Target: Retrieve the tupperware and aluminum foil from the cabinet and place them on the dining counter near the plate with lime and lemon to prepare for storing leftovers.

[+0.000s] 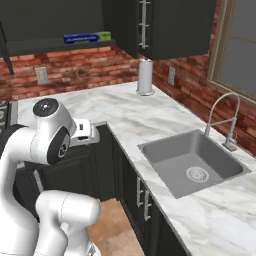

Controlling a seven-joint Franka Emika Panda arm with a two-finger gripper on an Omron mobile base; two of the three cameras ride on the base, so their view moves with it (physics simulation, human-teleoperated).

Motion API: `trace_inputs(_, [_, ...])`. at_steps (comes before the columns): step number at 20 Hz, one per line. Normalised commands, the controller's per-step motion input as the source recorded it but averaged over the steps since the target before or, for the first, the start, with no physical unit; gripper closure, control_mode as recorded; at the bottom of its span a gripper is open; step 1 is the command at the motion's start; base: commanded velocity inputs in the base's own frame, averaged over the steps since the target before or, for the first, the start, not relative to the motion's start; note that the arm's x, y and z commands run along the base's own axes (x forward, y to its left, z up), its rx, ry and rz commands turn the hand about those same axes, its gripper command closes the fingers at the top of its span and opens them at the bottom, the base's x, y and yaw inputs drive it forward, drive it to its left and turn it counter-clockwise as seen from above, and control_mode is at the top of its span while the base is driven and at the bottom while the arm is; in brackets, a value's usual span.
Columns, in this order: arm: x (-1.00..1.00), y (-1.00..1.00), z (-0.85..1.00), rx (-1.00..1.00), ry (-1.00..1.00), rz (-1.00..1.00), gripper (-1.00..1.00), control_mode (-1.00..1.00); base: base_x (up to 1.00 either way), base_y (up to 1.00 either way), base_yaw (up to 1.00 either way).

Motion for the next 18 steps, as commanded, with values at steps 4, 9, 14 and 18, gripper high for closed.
trace_inputs(4, [0.0, 0.0, 0.0, 0.0, 0.0, 0.0, -1.0, 1.0, 0.72, -0.48, 0.42])
trace_inputs(9, [0.0, 0.0, 0.0, 0.0, 0.0, 0.0, -1.0, 1.0, 0.83, -0.15, 0.39])
trace_inputs(14, [0.0, 0.0, 0.0, 0.0, 0.0, 0.0, -1.0, 1.0, 0.97, 0.0, 0.35])
trace_inputs(18, [0.0, 0.0, 0.0, 0.0, 0.0, 0.0, -1.0, 1.0, 1.0, -0.12, 0.32])
